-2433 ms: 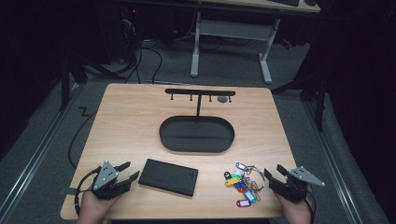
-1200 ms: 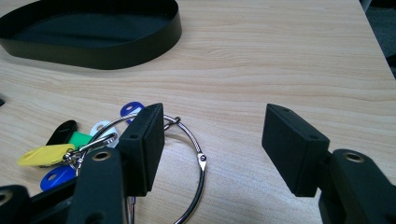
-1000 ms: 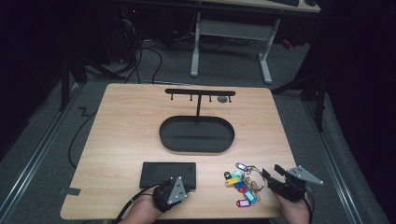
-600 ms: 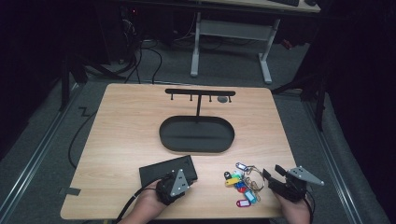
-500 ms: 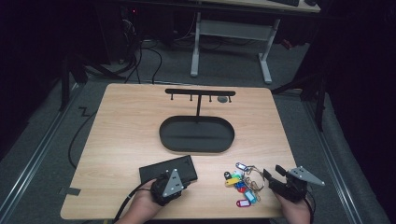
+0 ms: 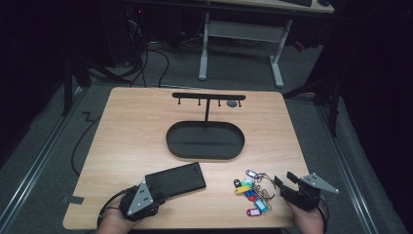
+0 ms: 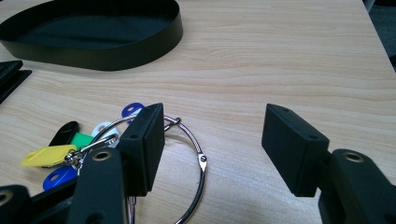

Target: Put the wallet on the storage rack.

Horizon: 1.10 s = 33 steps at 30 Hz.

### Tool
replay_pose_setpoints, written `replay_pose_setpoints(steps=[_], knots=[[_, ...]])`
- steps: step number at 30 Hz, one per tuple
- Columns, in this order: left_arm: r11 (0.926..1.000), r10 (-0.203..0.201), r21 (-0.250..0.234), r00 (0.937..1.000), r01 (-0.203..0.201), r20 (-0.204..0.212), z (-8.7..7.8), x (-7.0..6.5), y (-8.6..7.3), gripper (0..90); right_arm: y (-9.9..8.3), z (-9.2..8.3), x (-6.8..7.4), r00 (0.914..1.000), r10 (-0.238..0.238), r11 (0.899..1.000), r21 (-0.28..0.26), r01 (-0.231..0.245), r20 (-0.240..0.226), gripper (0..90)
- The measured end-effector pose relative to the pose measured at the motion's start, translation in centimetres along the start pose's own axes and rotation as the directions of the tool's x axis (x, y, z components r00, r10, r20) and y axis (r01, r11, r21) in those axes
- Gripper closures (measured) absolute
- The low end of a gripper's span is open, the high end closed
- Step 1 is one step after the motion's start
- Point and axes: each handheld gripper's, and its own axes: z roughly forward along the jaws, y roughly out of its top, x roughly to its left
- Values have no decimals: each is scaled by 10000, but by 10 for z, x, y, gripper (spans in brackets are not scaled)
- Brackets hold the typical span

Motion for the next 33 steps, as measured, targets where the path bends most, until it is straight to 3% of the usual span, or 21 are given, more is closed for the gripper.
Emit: replay_pose_setpoints(steps=[4, 8, 10, 19, 25, 29, 33], knots=[[9961, 810, 384, 9954, -790, -519, -3, -5, -7, 464, 0, 2, 0, 10000, -23, 10000, 40, 23, -54, 398], [9948, 905, 528, 9943, -875, -566, 2, -5, -8, 445, 1, 3, 2, 10000, -39, 10000, 66, 39, -76, 398], [9904, 1186, 774, 9915, -1144, -526, 6, -6, -8, 440, 1, 3, 3, 9999, -51, 10000, 73, 51, -93, 398], [9924, 971, 780, 9950, -951, -222, 16, 0, -12, 417, 0, 2, 0, 9999, 34, 10000, 45, -34, -110, 398], [9932, 1004, 618, 9947, -988, -239, 19, -1, -13, 392, -1, 0, 0, 9998, 133, 9999, 15, -132, -120, 398], [9925, 1098, 574, 9933, -1076, -356, 19, -1, -15, 422, -1, 0, -2, 9997, 212, 9998, -4, -213, -145, 398], [9945, 863, 643, 9952, -832, -462, 20, -2, -14, 448, -1, 1, -1, 9995, 260, 9997, 43, -259, -166, 398]])
